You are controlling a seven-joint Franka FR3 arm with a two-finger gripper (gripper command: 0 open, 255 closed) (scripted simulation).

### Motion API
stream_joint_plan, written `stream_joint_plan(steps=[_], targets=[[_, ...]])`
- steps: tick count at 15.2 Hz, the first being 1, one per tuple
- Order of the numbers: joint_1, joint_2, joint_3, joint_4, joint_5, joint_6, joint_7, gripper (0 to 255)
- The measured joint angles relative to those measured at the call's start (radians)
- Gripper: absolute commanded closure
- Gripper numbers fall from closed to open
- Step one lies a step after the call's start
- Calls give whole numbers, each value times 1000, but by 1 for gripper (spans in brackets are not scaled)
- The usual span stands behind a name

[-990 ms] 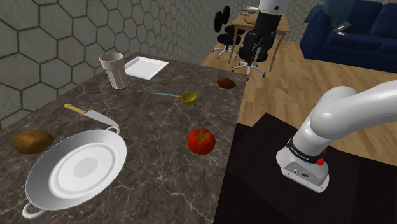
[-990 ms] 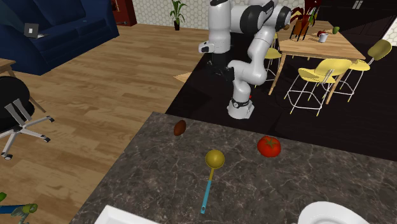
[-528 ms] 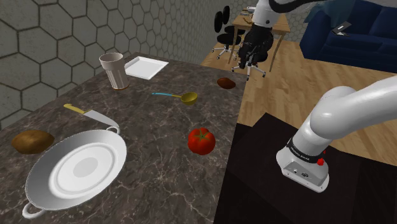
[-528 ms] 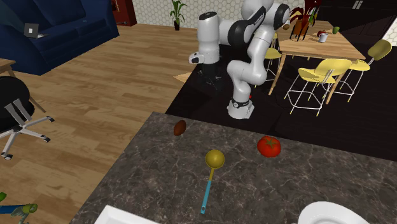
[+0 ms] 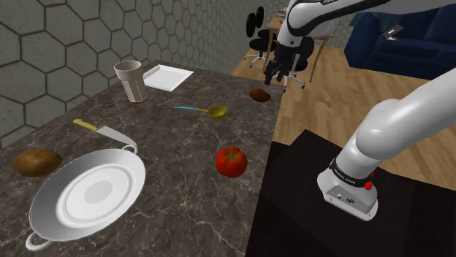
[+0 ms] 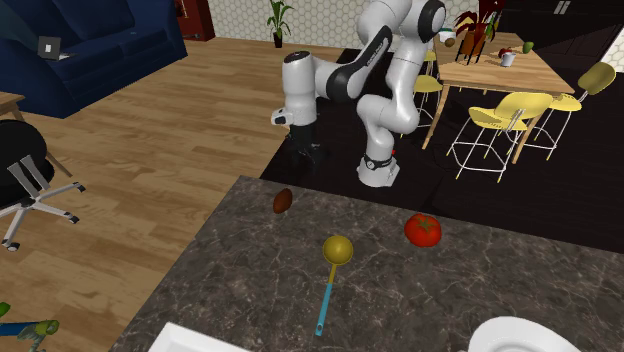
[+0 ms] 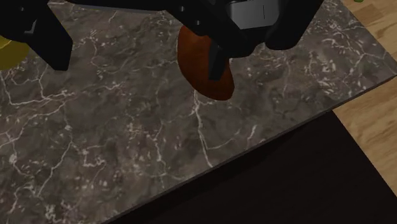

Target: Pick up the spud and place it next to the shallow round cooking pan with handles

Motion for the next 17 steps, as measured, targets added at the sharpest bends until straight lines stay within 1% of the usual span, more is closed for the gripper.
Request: stream_joint_plan(steps=[5,8,10,17], targets=[[15,181,-64,41,57,155,-133,0],[29,301,-92,91,120,230,-221,0],[30,335,-99,106,140,249,-250,0],[42,416,-96,91,199,340,-295,0]])
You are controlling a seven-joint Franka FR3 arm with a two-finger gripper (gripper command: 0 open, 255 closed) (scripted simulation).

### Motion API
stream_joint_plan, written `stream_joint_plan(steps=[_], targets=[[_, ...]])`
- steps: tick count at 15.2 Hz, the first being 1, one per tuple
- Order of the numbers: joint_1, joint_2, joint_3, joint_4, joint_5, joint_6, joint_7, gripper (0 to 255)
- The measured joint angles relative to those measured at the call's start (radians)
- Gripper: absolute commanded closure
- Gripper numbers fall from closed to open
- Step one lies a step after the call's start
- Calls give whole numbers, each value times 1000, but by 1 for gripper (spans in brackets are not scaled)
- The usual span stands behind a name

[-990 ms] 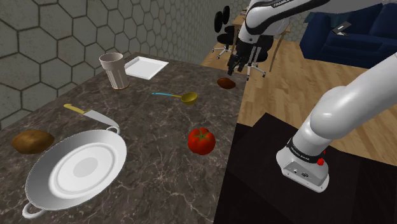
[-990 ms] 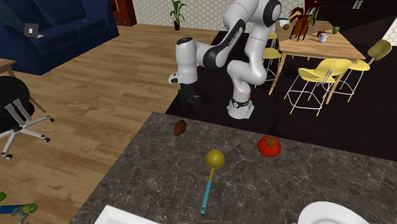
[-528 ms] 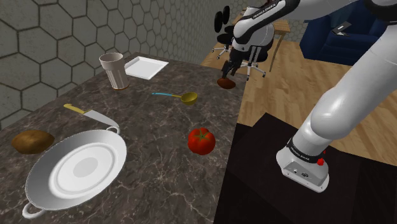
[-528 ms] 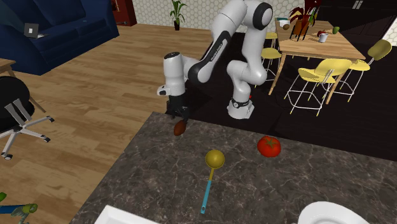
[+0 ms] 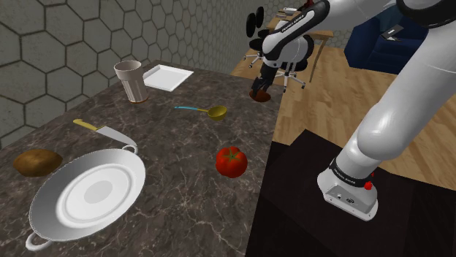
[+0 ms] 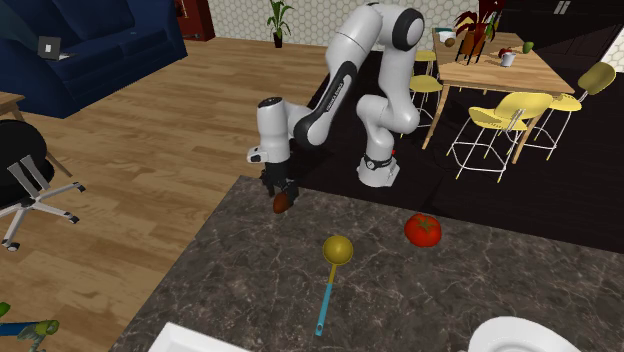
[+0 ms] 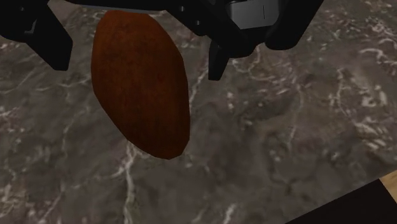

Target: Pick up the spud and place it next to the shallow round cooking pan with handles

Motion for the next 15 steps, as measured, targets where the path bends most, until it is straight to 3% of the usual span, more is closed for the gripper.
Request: stream_joint_plan(steps=[6,7,15], targets=[[1,6,1,-2,5,8,-3,0],[1,6,1,-2,5,8,-3,255],[1,5,1,-2,5,8,-3,255]])
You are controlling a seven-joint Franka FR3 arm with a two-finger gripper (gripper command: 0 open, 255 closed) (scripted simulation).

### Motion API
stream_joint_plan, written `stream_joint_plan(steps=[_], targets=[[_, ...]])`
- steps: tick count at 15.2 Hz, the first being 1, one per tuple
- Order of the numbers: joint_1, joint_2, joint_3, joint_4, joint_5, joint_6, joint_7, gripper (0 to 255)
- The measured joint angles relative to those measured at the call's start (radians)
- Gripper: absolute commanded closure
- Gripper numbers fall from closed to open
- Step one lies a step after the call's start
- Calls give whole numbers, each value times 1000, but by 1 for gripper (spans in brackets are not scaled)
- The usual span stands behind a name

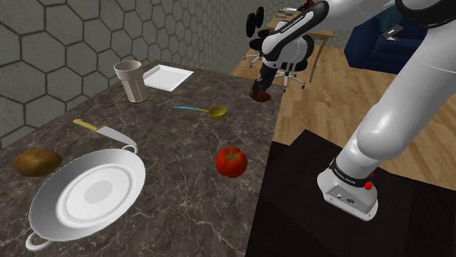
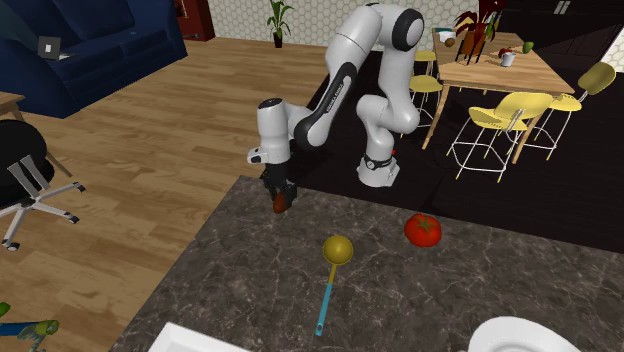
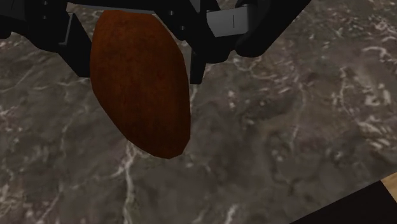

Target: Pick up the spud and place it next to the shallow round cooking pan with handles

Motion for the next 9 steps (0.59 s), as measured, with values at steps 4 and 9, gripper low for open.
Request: stream_joint_plan(steps=[4,9], targets=[[-1,-11,-1,5,-9,-15,8,255],[-5,-57,0,28,-47,-78,45,255]])
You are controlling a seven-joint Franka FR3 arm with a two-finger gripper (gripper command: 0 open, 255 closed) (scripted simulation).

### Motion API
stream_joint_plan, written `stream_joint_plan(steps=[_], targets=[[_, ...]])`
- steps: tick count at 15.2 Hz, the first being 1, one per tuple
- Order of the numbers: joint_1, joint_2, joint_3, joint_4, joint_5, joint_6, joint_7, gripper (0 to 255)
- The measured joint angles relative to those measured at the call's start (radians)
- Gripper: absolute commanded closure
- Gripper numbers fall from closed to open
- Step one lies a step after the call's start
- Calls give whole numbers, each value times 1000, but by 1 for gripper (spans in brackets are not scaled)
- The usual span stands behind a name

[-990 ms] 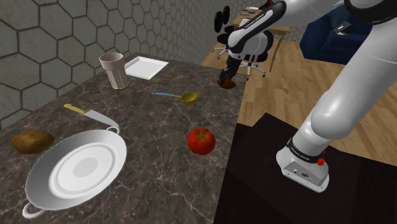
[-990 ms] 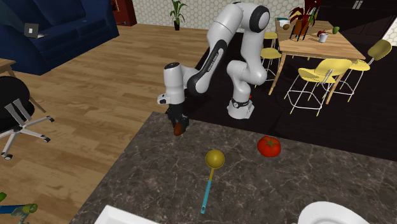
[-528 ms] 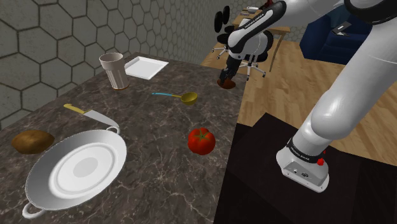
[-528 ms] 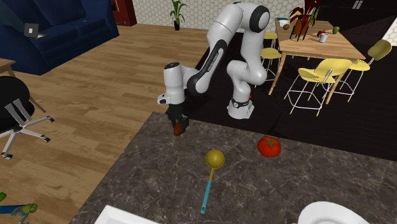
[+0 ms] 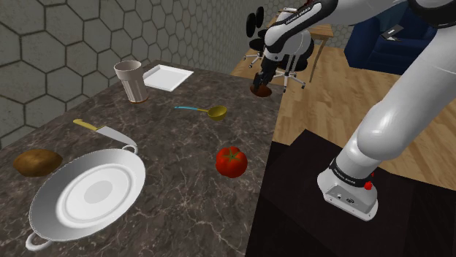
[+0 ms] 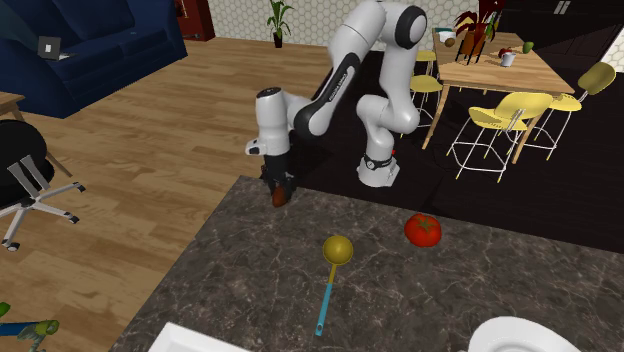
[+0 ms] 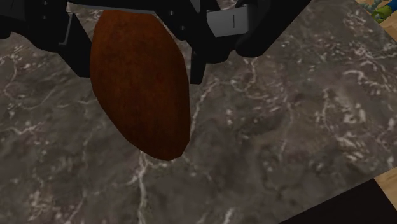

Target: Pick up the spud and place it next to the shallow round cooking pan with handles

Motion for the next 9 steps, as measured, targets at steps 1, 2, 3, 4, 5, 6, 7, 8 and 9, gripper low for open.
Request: stream_joint_plan(steps=[1,2,3,4,5,6,7,8,9], targets=[[-1,-9,0,3,-7,-12,5,255],[-3,-17,0,10,-13,-26,10,255],[-3,-26,1,15,-19,-39,18,255],[-3,-35,2,20,-25,-52,25,255],[-4,-43,3,24,-30,-62,30,255],[-5,-50,3,30,-35,-75,35,255],[-6,-58,3,38,-41,-90,41,255],[-6,-61,4,47,-43,-101,44,255],[-7,-70,5,52,-49,-115,50,255]])
